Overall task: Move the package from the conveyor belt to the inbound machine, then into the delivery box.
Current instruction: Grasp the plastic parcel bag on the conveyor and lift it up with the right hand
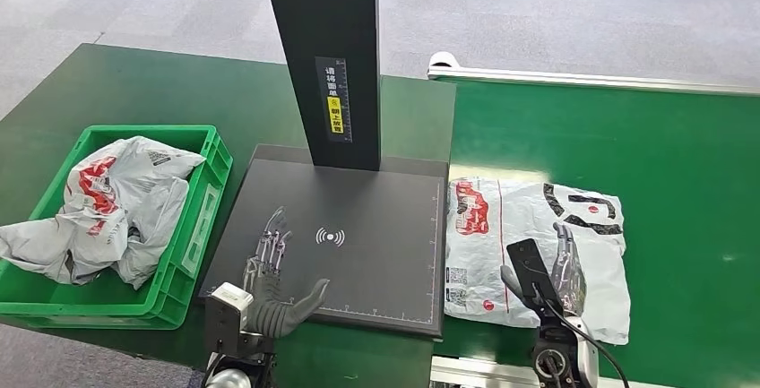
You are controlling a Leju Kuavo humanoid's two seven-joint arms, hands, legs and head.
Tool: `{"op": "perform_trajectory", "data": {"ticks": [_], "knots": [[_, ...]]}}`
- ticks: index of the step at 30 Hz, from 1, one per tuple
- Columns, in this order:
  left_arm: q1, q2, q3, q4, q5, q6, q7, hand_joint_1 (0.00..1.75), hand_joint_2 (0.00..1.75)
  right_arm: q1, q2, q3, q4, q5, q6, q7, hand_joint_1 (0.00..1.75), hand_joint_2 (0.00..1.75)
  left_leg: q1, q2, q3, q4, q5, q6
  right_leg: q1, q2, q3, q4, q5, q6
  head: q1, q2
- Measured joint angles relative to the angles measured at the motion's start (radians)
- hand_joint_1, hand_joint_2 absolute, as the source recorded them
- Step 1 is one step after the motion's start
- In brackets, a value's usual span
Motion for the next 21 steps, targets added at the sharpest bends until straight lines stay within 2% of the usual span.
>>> {"op": "perform_trajectory", "data": {"ticks": [2,3,6,7,13,21], "knots": [[-0.003,0.0,0.0,0.0,0.0,-0.006,0.004,0.0,1.75,-0.022,-0.009,-0.016,0.036,0.014,0.0,0.042,0.0,1.75,0.0,0.0,0.0,0.0,0.0,0.0,0.0,0.0,0.0,0.0,0.0,0.0,0.0,0.0],[-0.006,-0.001,0.0,0.0,0.0,-0.008,0.005,0.0,1.75,-0.039,-0.017,-0.027,0.065,0.021,0.001,0.06,0.18,1.75,0.0,0.0,0.0,0.0,0.0,0.0,0.0,0.0,0.0,0.0,0.0,0.0,0.0,0.0],[-0.018,-0.005,0.0,0.001,0.0,-0.011,0.012,0.0,1.75,-0.11,-0.046,-0.066,0.188,0.055,0.015,0.108,1.49,1.75,-0.001,0.0,0.0,0.001,0.0,0.0,-0.001,0.0,0.001,0.0,0.001,0.001,0.0,0.0],[-0.022,-0.006,0.0,0.001,0.001,-0.011,0.015,0.0,1.75,-0.134,-0.055,-0.076,0.234,0.071,0.021,0.12,1.75,1.75,-0.001,0.0,0.0,0.001,0.0,0.0,-0.001,0.0,0.001,0.0,0.001,0.001,0.0,0.0],[-0.03,-0.007,0.004,0.001,0.005,-0.001,0.026,0.0,1.75,-0.252,-0.075,-0.099,0.428,0.16,0.028,0.147,1.75,1.75,0.0,0.0,0.001,0.001,0.0,0.0,0.0,0.0,0.001,0.0,0.001,0.001,0.0,0.0],[-0.032,-0.008,0.015,-0.006,0.005,0.002,0.03,0.0,1.75,-0.33,-0.075,-0.099,0.52,0.198,0.045,0.177,1.75,1.75,0.0,0.0,0.001,0.001,0.0,0.0,0.0,0.0,0.001,0.0,0.001,0.001,0.0,0.0]]}}
